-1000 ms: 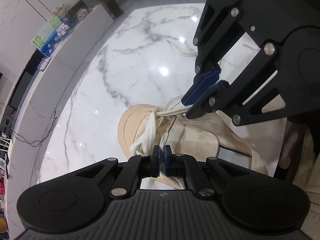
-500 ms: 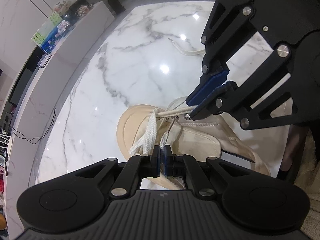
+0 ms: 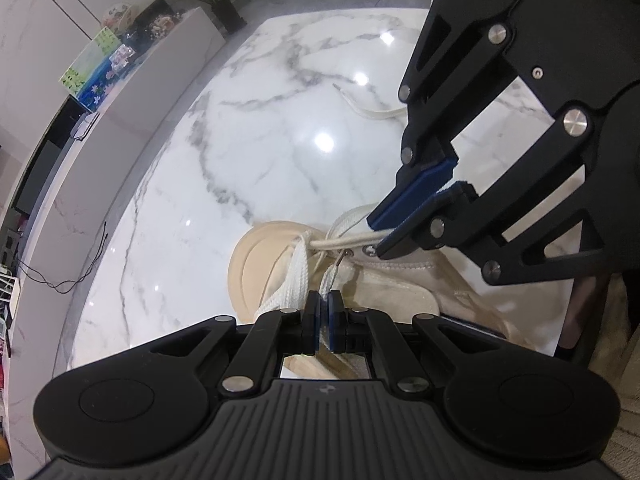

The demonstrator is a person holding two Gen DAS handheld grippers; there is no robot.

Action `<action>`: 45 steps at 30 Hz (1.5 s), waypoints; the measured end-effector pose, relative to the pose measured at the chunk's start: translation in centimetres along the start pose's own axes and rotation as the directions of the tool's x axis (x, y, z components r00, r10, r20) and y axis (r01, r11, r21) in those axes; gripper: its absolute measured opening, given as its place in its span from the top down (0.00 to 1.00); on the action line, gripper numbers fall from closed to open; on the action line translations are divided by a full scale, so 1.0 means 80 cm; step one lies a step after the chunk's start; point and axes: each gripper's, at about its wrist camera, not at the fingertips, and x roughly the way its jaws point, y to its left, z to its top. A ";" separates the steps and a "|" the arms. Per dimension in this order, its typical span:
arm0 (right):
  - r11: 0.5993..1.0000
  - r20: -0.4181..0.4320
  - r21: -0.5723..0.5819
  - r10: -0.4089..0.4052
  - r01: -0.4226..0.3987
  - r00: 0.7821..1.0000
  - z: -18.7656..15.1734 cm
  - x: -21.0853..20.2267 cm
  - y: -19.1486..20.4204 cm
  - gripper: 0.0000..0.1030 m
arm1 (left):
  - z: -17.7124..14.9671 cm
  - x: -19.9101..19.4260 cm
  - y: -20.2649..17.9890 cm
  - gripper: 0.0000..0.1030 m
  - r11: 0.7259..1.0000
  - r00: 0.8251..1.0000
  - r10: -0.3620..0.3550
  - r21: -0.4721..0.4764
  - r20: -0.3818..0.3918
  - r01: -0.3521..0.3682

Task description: Lace up shoes with both hands

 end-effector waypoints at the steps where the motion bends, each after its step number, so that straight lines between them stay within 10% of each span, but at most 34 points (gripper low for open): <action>1: 1.000 0.001 0.000 0.002 -0.002 1.000 0.000 0.000 0.000 0.94 | 0.001 0.000 0.000 0.97 1.000 1.000 -0.001 0.000 0.002 0.001; 16: 0.985 0.002 -0.173 -0.019 0.019 1.000 0.000 -0.003 -0.013 0.94 | 0.010 0.007 -0.002 0.97 1.000 1.000 -0.017 0.017 0.017 0.017; 45: 0.772 -0.033 -0.635 0.006 -0.025 0.999 -0.005 0.066 0.015 0.99 | 0.016 0.017 -0.001 0.97 1.000 1.000 -0.002 0.022 0.008 0.002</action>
